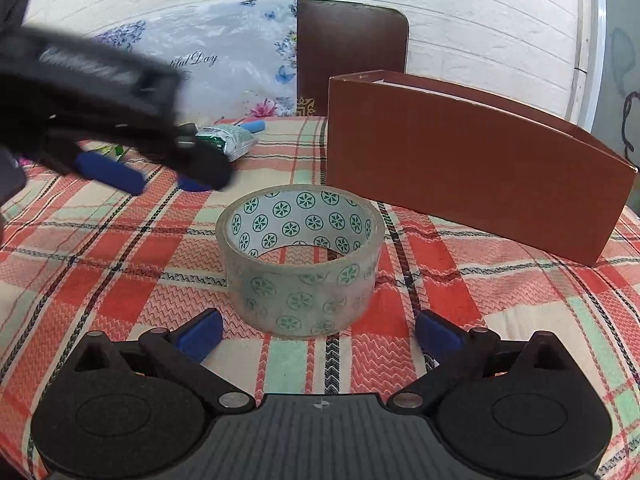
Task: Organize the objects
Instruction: 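Grasp the clear packing tape roll with the right gripper, then lift the clear tape roll into the brown box and release it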
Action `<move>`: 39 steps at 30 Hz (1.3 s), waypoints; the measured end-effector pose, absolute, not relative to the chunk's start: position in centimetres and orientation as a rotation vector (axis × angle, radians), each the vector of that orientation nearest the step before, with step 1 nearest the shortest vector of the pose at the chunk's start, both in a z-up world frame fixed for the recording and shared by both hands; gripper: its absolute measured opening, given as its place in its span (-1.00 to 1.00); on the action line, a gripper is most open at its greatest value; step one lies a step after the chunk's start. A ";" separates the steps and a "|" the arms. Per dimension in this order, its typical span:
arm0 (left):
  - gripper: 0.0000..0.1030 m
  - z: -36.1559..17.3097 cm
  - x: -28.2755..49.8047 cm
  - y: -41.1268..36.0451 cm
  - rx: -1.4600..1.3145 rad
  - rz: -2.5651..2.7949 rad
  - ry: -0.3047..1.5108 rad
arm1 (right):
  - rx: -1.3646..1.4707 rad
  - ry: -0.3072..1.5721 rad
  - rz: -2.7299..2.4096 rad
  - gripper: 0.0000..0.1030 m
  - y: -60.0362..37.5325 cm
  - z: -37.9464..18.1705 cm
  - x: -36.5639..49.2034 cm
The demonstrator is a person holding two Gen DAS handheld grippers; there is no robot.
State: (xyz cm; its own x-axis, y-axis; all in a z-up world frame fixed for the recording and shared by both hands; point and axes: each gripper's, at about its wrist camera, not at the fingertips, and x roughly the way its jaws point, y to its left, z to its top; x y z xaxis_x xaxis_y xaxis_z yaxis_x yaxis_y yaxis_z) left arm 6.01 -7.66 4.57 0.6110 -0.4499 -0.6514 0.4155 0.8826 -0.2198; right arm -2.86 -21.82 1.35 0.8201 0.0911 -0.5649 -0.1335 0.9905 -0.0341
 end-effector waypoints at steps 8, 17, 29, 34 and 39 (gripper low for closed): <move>-0.63 1.3 7.6 -11.7 0.141 -0.470 0.889 | -0.127 0.563 0.198 0.59 -20.8 1.4 -0.9; -0.62 10.7 10.9 -15.2 0.147 -0.505 0.642 | -0.182 0.228 0.052 0.60 -23.2 8.2 2.1; -0.57 10.3 18.8 -23.3 0.181 -0.489 0.633 | -0.114 0.316 -0.019 0.63 -29.2 8.5 13.0; -0.29 9.3 18.7 -23.1 0.204 -0.454 0.647 | -0.024 0.322 -0.019 0.66 -30.3 8.1 12.7; 0.10 9.5 17.5 -22.4 0.235 -0.414 0.622 | -0.006 0.309 -0.038 0.76 -30.3 8.4 10.8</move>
State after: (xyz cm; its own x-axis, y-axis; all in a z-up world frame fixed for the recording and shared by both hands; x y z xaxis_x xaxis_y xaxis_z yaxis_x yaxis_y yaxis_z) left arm 17.47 -22.37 9.50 0.7348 -0.3037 -0.6065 0.4426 0.8922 0.0895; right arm 10.81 -30.30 8.38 0.9519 -0.0380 -0.3042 0.0362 0.9993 -0.0116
